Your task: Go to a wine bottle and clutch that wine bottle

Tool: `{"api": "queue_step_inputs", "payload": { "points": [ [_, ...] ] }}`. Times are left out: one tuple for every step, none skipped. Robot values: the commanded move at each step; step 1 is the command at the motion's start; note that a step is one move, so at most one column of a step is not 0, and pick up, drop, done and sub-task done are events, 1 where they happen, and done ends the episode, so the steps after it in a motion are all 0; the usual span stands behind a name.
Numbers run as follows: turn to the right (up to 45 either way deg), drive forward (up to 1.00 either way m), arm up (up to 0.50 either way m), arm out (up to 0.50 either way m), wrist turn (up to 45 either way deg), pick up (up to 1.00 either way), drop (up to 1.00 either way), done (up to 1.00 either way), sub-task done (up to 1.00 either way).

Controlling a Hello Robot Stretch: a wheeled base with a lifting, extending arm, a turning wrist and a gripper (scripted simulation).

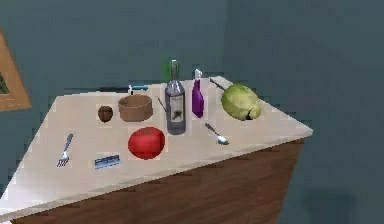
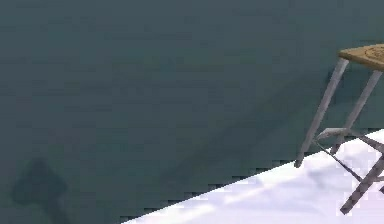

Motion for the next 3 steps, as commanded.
{"api": "queue_step_inputs", "payload": {
  "points": [
    [-45.0,0.0,0.0,0.0,0.0,0.0,0.0,0.0,0.0],
    [-45.0,0.0,0.0,0.0,0.0,0.0,0.0,0.0,0.0],
    [0.0,0.0,0.5,0.0,0.0,0.0,0.0,0.0,0.0]
  ]
}}
